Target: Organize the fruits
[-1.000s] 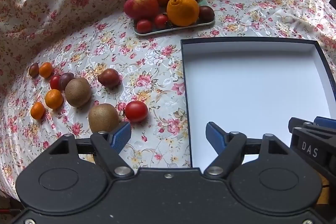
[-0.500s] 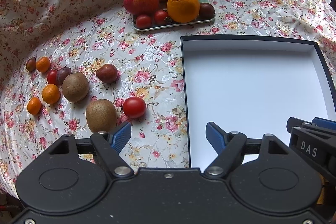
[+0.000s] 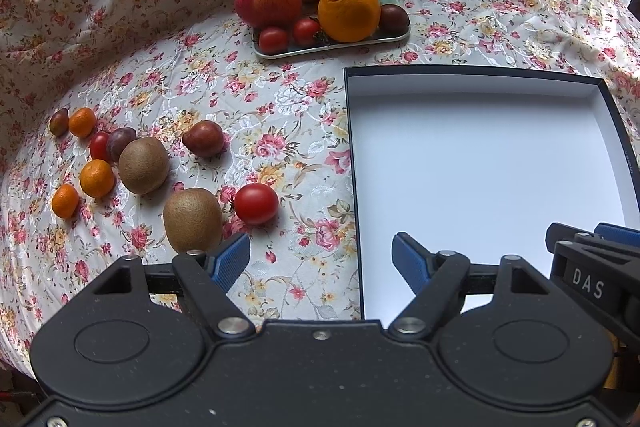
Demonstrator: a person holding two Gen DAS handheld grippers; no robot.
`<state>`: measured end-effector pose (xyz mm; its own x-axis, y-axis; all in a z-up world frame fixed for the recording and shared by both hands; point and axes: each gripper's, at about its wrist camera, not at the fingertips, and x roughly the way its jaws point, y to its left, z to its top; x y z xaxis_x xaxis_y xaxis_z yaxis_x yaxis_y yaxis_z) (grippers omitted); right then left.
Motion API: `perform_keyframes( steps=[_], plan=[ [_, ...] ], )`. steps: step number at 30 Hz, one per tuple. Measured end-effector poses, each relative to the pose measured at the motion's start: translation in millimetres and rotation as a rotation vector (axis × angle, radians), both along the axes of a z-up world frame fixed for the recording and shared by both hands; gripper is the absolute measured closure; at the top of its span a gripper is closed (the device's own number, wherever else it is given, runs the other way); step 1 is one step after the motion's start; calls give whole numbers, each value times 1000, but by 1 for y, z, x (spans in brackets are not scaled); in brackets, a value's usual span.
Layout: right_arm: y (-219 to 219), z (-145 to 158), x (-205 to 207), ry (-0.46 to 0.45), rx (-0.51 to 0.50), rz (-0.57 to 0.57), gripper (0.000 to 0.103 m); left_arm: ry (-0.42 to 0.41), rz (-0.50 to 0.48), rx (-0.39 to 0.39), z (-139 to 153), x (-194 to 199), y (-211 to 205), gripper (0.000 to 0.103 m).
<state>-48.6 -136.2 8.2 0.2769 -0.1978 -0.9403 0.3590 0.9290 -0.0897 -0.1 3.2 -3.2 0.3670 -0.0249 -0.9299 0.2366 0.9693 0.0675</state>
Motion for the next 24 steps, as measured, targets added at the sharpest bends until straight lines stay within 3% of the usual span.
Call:
perform_keyframes(
  steps=[24],
  plan=[
    [-1, 0, 1, 15, 1, 3, 64, 7, -4, -2, -2, -1, -1, 24]
  ],
)
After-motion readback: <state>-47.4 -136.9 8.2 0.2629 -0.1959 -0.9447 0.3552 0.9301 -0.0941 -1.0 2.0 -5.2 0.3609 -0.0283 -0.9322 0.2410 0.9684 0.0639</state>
